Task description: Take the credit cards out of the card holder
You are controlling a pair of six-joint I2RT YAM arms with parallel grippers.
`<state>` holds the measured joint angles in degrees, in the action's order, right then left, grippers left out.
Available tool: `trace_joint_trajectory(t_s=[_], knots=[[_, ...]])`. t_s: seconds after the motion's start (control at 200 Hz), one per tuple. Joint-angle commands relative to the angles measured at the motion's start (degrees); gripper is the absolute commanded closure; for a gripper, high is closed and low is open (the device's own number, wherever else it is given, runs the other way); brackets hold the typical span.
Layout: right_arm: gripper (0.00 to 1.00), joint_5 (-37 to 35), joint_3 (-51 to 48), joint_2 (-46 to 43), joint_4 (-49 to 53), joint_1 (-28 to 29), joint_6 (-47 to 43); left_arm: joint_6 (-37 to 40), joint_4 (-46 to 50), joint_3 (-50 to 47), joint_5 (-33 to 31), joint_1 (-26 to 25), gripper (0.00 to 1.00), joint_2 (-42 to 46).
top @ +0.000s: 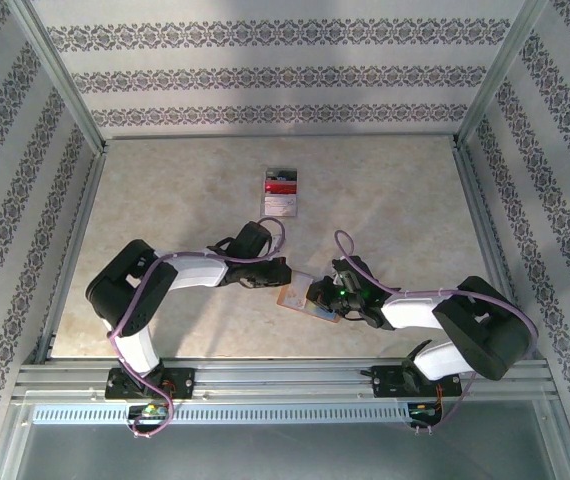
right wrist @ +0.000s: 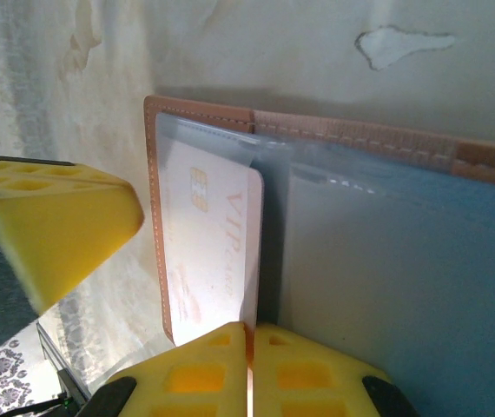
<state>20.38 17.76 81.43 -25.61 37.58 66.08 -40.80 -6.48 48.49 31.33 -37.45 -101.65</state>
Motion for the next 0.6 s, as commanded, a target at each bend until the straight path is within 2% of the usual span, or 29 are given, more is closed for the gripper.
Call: trace_joint_trajectory(t_s=[0.0, 0.6], knots=[[0.93, -1.05, -1.34, 1.25, 2.14, -0.68, -0.52, 0.85, 1.88, 1.43, 0.42, -0.43, 0.98, -1.22], [0.93, -0.21, -3.4, -1.35, -0.06, -1.44, 0.36, 4.41, 8.61, 0.29, -7.11, -0.96, 1.0, -4.08]])
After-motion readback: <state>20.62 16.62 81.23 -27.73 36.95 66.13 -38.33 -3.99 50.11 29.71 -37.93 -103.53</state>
